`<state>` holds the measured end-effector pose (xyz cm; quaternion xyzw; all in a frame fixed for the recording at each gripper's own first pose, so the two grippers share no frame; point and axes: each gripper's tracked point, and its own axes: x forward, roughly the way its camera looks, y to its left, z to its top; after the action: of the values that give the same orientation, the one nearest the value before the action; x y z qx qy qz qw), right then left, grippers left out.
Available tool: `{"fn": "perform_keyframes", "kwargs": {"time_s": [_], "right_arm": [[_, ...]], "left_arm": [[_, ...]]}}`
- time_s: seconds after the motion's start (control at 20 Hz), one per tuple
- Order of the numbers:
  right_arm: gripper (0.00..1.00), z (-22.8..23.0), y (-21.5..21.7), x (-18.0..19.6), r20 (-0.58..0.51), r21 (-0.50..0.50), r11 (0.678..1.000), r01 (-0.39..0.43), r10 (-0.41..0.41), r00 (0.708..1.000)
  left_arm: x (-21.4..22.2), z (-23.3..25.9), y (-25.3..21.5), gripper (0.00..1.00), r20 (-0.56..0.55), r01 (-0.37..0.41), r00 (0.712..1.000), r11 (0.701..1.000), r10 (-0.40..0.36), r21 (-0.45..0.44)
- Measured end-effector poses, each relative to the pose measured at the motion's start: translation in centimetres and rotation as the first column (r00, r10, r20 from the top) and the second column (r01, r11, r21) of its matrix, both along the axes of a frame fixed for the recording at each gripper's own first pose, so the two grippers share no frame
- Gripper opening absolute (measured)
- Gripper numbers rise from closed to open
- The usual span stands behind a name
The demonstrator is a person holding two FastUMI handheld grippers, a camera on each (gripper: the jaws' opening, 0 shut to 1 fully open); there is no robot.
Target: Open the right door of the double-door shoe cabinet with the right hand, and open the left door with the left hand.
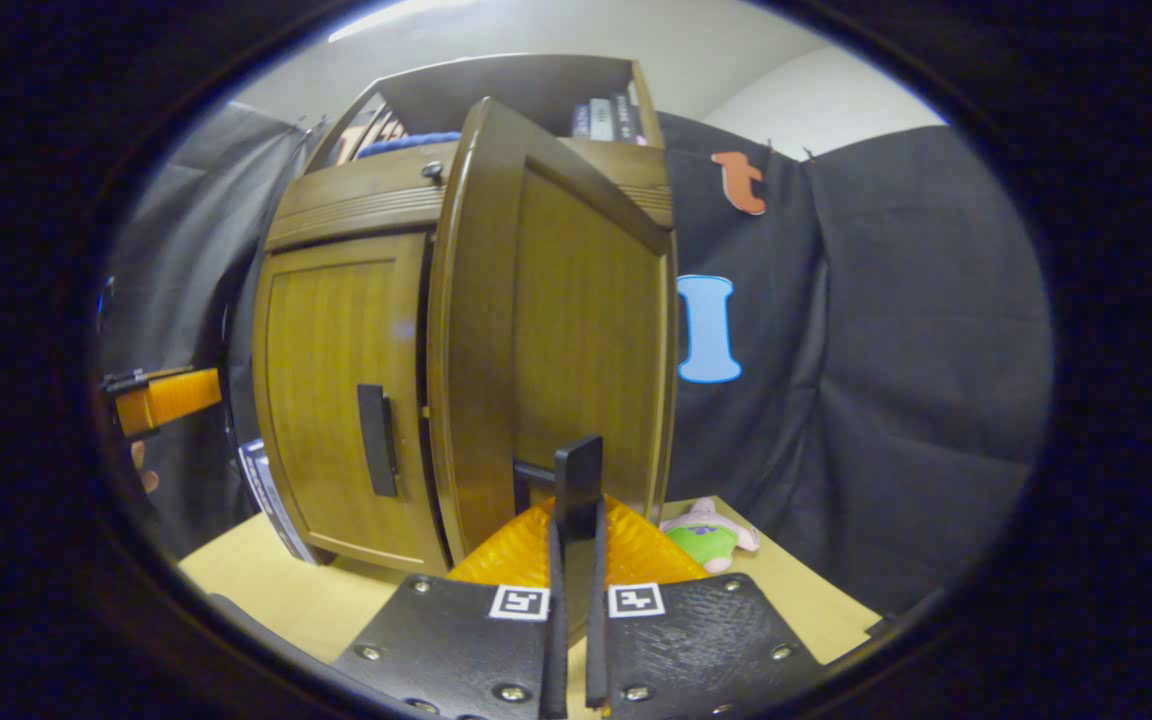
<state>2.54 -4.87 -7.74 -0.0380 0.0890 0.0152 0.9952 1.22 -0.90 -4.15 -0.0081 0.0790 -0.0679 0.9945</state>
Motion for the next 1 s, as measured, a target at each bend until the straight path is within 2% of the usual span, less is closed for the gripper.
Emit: {"fn": "perform_keyframes", "kwargs": {"time_s": [0.3,0.45,0.7,0.75,0.8,1.0], "right_arm": [[0.06,0.9,-4.3,-0.9,0.031,-0.082,0.990,0.111,-0.109,0.994],[0.06,2.4,-7.2,-1.5,0.089,-0.106,0.975,0.194,-0.185,0.979],[0.05,2.1,-9.0,-1.5,0.085,-0.072,0.985,0.159,-0.153,0.985],[0.05,1.0,-10.3,1.7,0.079,-0.060,0.985,0.161,-0.156,0.985],[0.00,2.1,-10.1,-1.3,0.072,-0.039,0.989,0.142,-0.139,0.988],[0.01,2.2,-12.2,-0.3,0.041,-0.003,0.998,0.062,-0.061,0.997]], "left_arm": [[-0.1,0.2,0.3,0.93,0.008,-0.010,1.000,1.000,0.010,0.002],[0.0,0.1,0.1,0.96,0.004,-0.010,1.000,1.000,0.009,0.002],[0.2,-0.6,0.2,0.93,-0.012,-0.016,1.000,1.000,0.016,0.009],[0.3,-0.6,0.2,0.93,-0.016,-0.017,1.000,1.000,0.018,0.009],[0.3,-0.7,0.2,0.93,-0.017,-0.018,1.000,1.000,0.018,0.009],[0.4,-0.7,0.3,0.93,-0.014,-0.020,1.000,1.000,0.020,0.008]]}}
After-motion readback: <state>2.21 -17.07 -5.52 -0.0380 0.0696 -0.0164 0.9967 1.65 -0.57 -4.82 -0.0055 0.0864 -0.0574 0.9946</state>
